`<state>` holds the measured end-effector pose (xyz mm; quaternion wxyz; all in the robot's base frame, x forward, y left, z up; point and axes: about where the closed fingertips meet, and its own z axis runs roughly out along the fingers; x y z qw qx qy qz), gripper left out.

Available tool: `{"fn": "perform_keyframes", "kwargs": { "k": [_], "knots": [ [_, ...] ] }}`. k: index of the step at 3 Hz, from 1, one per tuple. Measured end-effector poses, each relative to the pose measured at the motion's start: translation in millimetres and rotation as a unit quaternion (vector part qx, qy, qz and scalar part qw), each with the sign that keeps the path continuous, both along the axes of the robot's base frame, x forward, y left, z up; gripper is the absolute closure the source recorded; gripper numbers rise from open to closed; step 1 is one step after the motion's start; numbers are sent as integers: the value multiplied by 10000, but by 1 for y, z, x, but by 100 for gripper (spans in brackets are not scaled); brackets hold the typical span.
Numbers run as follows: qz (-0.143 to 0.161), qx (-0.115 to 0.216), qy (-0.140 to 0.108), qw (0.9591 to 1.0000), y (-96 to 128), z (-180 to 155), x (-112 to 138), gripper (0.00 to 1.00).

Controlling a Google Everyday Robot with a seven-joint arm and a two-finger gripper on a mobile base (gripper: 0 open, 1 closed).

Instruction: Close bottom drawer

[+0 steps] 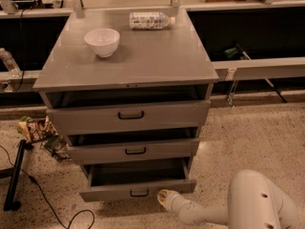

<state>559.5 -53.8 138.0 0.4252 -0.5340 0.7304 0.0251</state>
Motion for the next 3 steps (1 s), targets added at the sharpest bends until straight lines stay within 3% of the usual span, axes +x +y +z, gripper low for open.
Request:
{"fn": "perform_keyframes", "kwargs": {
  "k": [3],
  "knots": [
    [-176,-18,-385,9991,-5,-3,60,100]
  ]
}}
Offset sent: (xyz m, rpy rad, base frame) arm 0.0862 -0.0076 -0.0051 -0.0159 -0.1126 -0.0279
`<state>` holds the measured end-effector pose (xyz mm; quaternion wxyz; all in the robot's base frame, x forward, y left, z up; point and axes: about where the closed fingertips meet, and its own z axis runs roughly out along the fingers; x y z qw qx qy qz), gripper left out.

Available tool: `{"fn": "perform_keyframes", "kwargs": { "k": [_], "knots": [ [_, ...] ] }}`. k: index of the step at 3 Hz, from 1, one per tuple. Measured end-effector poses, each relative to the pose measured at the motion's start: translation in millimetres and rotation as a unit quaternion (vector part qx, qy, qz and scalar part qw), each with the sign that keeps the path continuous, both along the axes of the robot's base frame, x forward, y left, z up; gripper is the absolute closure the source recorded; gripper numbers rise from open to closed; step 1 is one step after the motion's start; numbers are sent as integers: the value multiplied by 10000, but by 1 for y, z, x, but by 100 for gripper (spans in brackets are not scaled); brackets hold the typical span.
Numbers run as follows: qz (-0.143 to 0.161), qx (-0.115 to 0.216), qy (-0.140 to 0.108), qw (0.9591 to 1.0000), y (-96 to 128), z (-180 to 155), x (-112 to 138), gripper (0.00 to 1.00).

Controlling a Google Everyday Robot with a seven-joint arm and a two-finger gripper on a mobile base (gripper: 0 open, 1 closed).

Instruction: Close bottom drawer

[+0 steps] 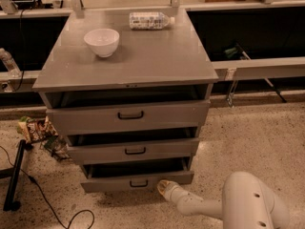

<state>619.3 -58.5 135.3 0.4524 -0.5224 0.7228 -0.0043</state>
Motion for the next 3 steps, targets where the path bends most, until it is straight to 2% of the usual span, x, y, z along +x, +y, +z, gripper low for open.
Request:
{"fn": "perform_keyframes", "kwargs": {
  "k": [2,3],
  "knots": [
    [-51,16,-232,9997,0,2,35,100],
    [-47,130,-213,9997,-2,15,36,100]
  ]
}}
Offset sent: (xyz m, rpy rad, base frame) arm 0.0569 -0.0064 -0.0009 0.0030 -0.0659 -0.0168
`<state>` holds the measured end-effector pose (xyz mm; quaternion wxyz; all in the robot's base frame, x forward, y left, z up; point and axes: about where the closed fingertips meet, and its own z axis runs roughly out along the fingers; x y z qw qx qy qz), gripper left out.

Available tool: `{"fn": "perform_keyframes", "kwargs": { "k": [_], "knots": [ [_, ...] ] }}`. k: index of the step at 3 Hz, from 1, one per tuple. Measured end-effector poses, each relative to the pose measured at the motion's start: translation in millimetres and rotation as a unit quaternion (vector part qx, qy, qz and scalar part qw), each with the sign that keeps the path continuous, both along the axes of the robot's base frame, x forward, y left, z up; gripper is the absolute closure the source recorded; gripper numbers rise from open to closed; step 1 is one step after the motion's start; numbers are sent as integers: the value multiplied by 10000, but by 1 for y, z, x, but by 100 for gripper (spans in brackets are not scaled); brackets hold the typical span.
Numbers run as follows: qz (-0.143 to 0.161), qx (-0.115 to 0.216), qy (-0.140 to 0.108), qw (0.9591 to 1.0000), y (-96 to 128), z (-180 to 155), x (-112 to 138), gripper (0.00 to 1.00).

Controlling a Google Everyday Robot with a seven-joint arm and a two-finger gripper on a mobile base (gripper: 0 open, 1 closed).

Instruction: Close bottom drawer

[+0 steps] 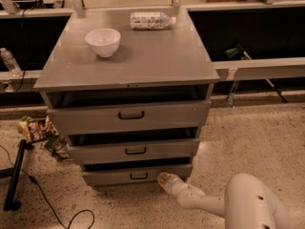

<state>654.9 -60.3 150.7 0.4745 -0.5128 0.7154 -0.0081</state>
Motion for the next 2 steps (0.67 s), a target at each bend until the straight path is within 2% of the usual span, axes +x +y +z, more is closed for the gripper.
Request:
{"fn": "perform_keyframes", "kwargs": {
  "k": [1,2],
  "knots": [
    [229,295,307,9988,8,27,-42,100],
    [554,636,627,9945,24,71,-94,100]
  ]
}}
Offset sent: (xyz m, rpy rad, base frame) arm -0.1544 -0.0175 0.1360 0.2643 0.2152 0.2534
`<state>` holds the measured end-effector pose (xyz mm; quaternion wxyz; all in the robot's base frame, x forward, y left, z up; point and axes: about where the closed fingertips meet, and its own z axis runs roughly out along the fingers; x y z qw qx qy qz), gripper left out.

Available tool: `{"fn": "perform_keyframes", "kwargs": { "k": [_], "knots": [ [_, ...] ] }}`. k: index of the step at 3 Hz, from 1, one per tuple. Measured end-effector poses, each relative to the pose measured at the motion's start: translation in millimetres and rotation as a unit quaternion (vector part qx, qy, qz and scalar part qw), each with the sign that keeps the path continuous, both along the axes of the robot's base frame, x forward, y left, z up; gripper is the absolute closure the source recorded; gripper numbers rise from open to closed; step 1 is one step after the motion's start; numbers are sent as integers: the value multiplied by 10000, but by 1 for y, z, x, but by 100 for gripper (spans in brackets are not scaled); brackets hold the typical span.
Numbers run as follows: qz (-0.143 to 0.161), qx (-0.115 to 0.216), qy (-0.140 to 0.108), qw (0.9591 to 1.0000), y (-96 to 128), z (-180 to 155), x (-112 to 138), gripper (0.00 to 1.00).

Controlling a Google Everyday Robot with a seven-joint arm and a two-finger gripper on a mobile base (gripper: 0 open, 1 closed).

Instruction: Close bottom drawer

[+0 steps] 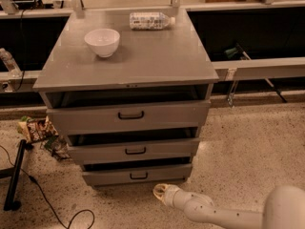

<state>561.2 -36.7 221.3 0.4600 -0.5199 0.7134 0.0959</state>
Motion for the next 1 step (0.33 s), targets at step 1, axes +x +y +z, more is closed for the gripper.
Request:
{"fn": "perform_keyframes", "kwargs": {
  "k": [1],
  "knots": [
    [217,161,201,9994,17,9,-36,80]
  ]
}}
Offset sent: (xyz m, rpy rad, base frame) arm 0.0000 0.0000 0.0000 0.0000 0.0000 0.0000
